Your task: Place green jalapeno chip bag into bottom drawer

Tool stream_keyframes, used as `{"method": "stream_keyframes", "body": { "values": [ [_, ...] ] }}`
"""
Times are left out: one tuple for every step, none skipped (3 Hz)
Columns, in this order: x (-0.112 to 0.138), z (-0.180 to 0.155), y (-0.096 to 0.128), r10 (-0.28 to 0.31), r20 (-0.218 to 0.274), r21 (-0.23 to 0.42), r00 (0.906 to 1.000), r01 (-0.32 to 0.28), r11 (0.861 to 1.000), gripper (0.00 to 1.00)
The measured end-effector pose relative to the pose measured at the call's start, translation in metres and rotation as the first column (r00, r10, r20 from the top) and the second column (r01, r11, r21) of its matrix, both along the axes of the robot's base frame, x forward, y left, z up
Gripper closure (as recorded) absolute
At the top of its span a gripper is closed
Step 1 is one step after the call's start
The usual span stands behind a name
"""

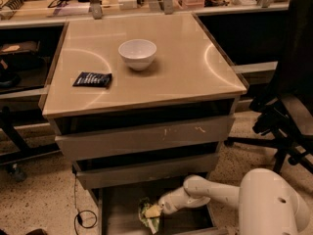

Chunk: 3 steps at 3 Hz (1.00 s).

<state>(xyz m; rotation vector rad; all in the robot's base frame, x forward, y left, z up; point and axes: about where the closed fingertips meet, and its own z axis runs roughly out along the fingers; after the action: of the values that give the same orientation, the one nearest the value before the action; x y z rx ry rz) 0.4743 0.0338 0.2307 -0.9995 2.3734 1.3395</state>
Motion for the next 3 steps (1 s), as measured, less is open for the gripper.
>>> {"method": "stream_keyframes", "body": {
  "values": [
    [0.004,-0.01,0.013,-0.008,0.008,0.032,0.9999,0.007,0.999,1.0],
    [0.013,-0.018,0.021,-0.034,0.027,0.066,0.9991,0.032,0.997,1.0],
    [0.018,-0.023,0.021,-0.064,0.043,0.083,0.997,0.06,0.995,1.0]
  ]
}}
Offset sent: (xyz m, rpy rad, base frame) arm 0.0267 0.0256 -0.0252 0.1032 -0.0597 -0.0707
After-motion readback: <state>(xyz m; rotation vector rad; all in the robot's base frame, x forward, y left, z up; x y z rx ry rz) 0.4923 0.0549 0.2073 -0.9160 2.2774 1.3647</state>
